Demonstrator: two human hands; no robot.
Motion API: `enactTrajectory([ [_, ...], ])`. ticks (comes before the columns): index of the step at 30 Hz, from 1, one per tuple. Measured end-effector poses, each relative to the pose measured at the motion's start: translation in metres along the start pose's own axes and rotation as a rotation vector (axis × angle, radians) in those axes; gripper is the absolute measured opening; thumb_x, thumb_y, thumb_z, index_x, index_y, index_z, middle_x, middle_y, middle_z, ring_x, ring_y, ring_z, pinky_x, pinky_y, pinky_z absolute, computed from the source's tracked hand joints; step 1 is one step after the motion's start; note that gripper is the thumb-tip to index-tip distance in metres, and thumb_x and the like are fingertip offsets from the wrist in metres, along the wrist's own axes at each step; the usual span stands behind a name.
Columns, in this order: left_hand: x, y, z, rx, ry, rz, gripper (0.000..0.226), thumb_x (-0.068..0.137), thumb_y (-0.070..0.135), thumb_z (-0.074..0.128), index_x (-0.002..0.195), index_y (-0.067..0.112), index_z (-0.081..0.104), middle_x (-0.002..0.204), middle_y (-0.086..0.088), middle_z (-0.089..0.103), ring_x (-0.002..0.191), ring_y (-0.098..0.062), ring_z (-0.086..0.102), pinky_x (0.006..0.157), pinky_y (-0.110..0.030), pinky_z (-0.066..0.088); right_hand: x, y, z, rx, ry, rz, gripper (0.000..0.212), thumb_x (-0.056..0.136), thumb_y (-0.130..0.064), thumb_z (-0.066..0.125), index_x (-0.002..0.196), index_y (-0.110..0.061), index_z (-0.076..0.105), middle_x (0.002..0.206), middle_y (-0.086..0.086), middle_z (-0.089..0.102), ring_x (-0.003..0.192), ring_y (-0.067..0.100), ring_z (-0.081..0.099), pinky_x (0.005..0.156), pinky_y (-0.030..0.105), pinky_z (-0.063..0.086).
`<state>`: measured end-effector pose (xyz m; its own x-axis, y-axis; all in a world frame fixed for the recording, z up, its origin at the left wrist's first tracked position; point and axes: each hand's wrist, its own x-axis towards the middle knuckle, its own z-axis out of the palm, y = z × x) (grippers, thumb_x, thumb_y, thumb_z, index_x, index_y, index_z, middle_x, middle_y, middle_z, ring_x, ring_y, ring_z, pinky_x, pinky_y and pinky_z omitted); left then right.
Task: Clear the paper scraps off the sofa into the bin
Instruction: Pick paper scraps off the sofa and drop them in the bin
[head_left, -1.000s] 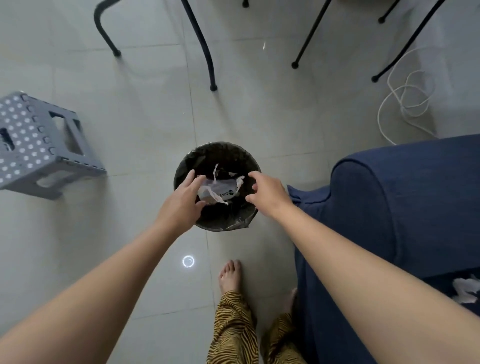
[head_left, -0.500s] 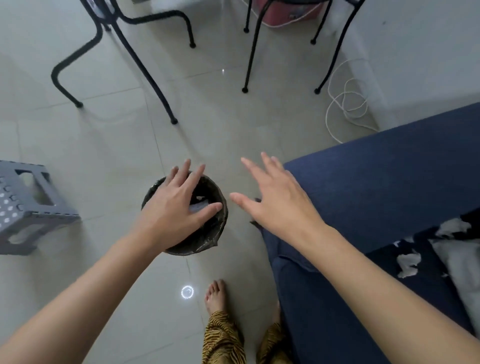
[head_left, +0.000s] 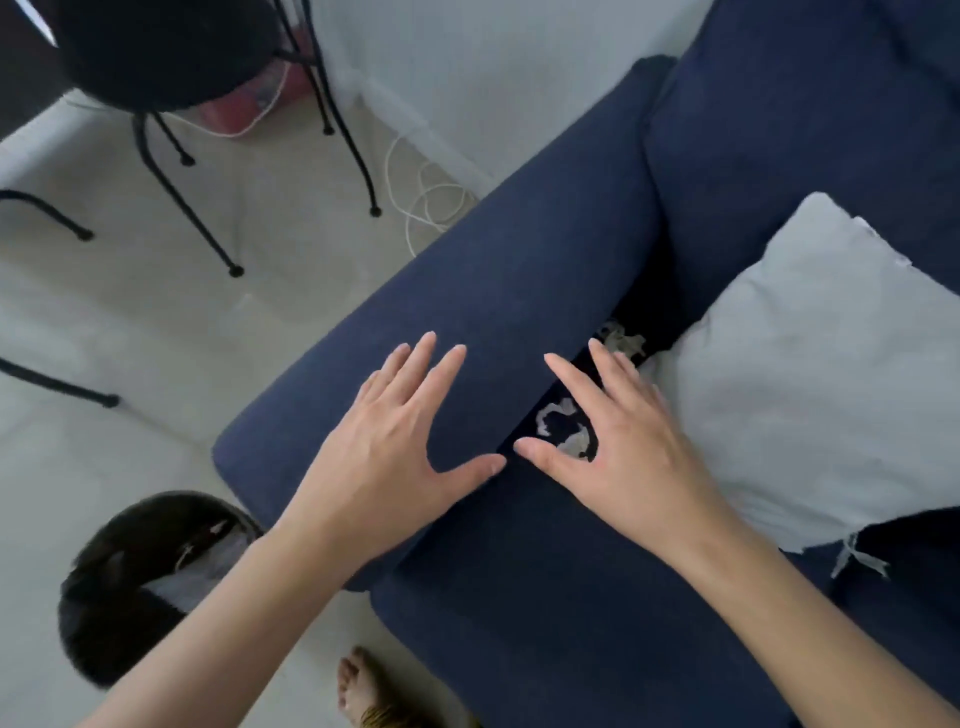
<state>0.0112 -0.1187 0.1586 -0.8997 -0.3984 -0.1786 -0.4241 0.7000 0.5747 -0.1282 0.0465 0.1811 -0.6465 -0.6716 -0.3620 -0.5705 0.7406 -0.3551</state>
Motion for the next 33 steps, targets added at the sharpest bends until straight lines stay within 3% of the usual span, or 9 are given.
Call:
enactTrajectory([
  [5, 0.043, 0.057, 0.058, 0.004, -0.088, 0.117, 0.096, 0.078, 0.072, 0.057, 0.153, 0.040, 0.008, 0.162, 0.018, 0.000, 0.148, -0.003, -0.004, 0.118, -0.030, 0.021, -0.014, 0.083, -0.016, 0.034, 0.032, 0.157, 0.084, 0.086, -0.074, 0.050, 0.157, -0.046, 0.015, 0.170, -0.009, 0.004, 0.155, 0.015, 0.007, 0.121, 0.037, 0.022],
  [12, 0.073, 0.077, 0.113, 0.040, -0.179, 0.118, 0.096, 0.076, 0.071, 0.059, 0.153, 0.040, 0.012, 0.162, 0.018, 0.004, 0.148, -0.004, 0.000, 0.111, -0.028, 0.025, -0.010, 0.141, -0.005, 0.063, -0.012, 0.210, 0.081, 0.089, -0.072, 0.049, 0.158, -0.043, 0.018, 0.169, -0.007, 0.014, 0.153, 0.015, 0.020, 0.116, 0.035, 0.031],
  [14, 0.077, 0.074, 0.124, 0.074, -0.188, 0.105, 0.094, 0.077, 0.068, 0.061, 0.153, 0.038, 0.014, 0.162, 0.014, 0.010, 0.148, -0.008, 0.007, 0.112, -0.029, 0.026, -0.003, 0.149, 0.003, 0.075, -0.015, 0.200, 0.078, 0.091, -0.070, 0.050, 0.157, -0.041, 0.021, 0.167, -0.007, 0.021, 0.151, 0.015, 0.026, 0.114, 0.036, 0.035],
  [17, 0.086, 0.065, 0.145, 0.129, -0.192, 0.078, 0.086, 0.079, 0.063, 0.063, 0.150, 0.033, 0.025, 0.158, 0.010, 0.026, 0.143, -0.012, 0.027, 0.105, -0.032, 0.038, 0.020, 0.158, 0.020, 0.085, -0.006, 0.169, 0.068, 0.094, -0.060, 0.055, 0.153, -0.034, 0.033, 0.154, -0.008, 0.043, 0.136, 0.017, 0.049, 0.102, 0.035, 0.047],
  [21, 0.096, 0.049, 0.187, 0.166, -0.272, 0.019, 0.078, 0.079, 0.056, 0.067, 0.143, 0.025, 0.038, 0.147, 0.006, 0.043, 0.129, -0.017, 0.042, 0.097, -0.038, 0.047, 0.076, 0.171, 0.058, 0.041, -0.032, 0.120, 0.063, 0.095, -0.051, 0.060, 0.149, -0.024, 0.044, 0.135, 0.004, 0.062, 0.118, 0.028, 0.063, 0.090, 0.042, 0.055],
  [24, 0.100, 0.047, 0.220, 0.245, -0.382, 0.046, 0.078, 0.083, 0.051, 0.066, 0.147, 0.026, 0.030, 0.150, 0.003, 0.036, 0.130, -0.020, 0.038, 0.099, -0.039, 0.044, 0.120, 0.176, 0.083, -0.014, -0.133, 0.073, 0.057, 0.097, -0.044, 0.060, 0.147, -0.021, 0.047, 0.129, 0.012, 0.062, 0.113, 0.033, 0.064, 0.084, 0.043, 0.056],
  [29, 0.105, 0.045, 0.265, 0.419, -0.414, 0.158, 0.080, 0.092, 0.030, 0.061, 0.153, 0.029, 0.008, 0.154, -0.007, 0.024, 0.126, -0.026, 0.039, 0.095, -0.041, 0.045, 0.173, 0.175, 0.118, -0.139, -0.452, -0.113, 0.052, 0.103, -0.020, 0.053, 0.152, -0.033, 0.042, 0.147, 0.010, 0.044, 0.127, 0.032, 0.053, 0.099, 0.037, 0.050],
  [33, 0.117, 0.043, 0.281, 0.433, -0.442, 0.176, 0.081, 0.090, 0.007, 0.058, 0.154, 0.025, 0.011, 0.153, -0.008, 0.026, 0.121, -0.031, 0.039, 0.089, -0.038, 0.044, 0.195, 0.178, 0.130, -0.331, -0.557, -0.279, 0.039, 0.102, -0.017, 0.054, 0.140, -0.024, 0.058, 0.145, 0.009, 0.047, 0.122, 0.028, 0.056, 0.085, 0.029, 0.048],
])
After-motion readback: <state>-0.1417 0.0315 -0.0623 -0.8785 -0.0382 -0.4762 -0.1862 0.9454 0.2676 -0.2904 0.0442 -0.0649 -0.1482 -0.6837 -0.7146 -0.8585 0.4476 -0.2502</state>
